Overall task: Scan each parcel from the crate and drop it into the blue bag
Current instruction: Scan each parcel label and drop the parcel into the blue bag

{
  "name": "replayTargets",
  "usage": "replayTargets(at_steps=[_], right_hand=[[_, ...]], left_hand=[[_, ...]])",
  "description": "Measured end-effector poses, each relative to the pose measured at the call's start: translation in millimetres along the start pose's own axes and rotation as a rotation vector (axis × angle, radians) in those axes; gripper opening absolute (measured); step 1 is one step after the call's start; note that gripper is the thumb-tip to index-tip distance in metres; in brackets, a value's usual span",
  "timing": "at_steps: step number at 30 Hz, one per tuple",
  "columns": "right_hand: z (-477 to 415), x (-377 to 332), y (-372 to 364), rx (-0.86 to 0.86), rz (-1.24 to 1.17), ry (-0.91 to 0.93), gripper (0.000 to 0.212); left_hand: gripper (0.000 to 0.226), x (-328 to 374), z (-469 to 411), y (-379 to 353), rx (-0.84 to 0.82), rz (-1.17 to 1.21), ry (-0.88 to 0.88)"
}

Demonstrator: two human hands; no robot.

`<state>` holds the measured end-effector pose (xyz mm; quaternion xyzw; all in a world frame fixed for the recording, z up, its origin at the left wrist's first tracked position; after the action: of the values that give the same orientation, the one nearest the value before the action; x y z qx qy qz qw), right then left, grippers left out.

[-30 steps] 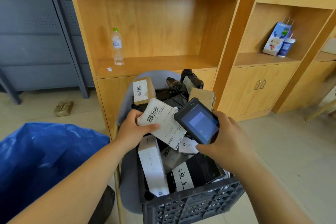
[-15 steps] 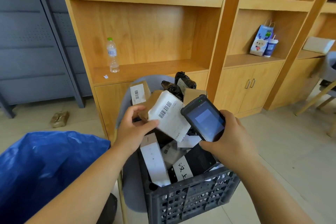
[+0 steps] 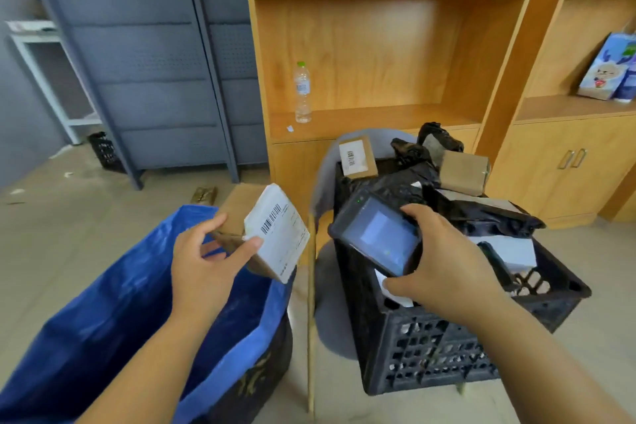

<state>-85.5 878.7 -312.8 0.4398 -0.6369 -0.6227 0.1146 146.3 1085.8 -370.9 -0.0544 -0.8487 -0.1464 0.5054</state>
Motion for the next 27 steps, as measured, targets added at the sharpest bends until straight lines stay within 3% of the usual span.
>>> replayTargets(at_steps=[7,21,27], right_hand=[[13,-49,-27,-0.202,0.189,0.151,0.089],[15,-64,-30,-0.191,0.289,0.149,0.088],[15,-65,-40,-0.185,0.248,0.116,0.081]], left_hand=[[0.069,-29,5,53,0.074,-0.125,0.044],[0.064,-42,12,64,0.088,-0.154,0.061],[0.059,-64,12,76,0.11,-0.206,0.212]])
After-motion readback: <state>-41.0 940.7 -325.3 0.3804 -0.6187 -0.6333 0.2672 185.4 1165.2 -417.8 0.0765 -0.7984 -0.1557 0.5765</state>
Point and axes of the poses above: each hand's wrist, its own z-axis away from the middle knuckle, its own y-axis out of the back of the hand, x = y × z, the point moved 3 cm from there along -z, towards the middle knuckle, and after that the axes turned 8 degrees about -y, right-handed, at the moved point
